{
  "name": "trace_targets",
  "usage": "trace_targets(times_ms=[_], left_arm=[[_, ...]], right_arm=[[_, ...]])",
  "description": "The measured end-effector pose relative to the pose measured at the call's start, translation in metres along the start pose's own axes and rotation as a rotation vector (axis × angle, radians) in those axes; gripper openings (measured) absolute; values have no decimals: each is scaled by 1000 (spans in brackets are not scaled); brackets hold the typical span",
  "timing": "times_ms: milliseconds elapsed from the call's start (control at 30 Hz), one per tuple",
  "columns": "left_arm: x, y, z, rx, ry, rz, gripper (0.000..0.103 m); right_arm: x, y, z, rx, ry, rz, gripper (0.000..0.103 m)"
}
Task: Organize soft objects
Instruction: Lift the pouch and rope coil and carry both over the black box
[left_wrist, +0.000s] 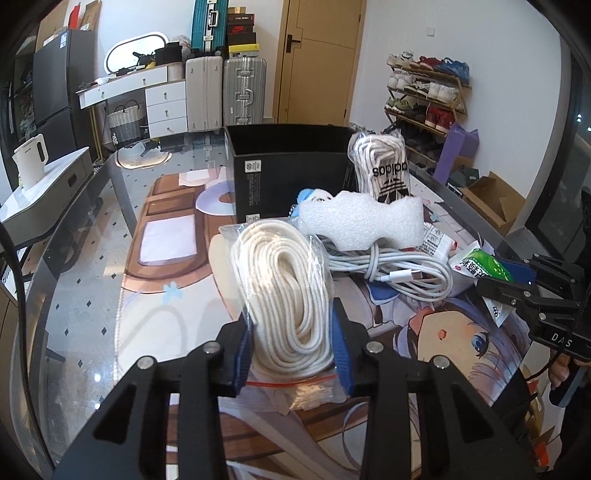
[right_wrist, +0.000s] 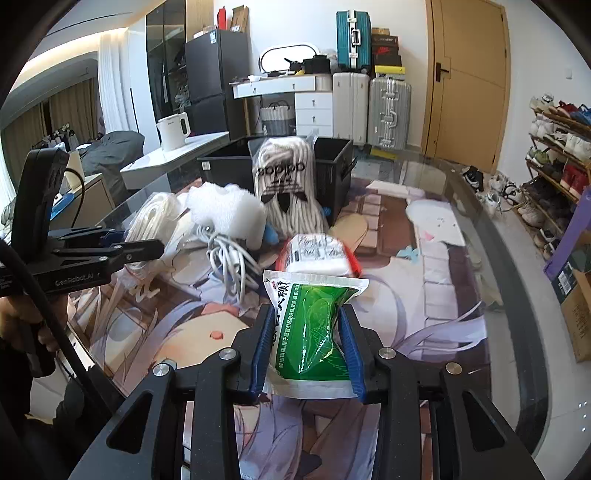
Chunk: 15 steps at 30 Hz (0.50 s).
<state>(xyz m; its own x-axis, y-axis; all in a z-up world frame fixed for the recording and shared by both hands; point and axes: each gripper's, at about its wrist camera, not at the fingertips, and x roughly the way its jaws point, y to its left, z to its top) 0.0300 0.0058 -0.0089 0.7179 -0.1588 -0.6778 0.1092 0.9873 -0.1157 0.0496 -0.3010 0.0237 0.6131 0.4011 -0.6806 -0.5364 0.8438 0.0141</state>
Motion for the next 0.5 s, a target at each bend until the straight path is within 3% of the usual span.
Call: trace_targets(times_ms=[500], left_arm=[[-27, 8, 10, -12, -76, 2, 36]], right_arm=[[-27, 0, 21, -1, -96, -10, 36]])
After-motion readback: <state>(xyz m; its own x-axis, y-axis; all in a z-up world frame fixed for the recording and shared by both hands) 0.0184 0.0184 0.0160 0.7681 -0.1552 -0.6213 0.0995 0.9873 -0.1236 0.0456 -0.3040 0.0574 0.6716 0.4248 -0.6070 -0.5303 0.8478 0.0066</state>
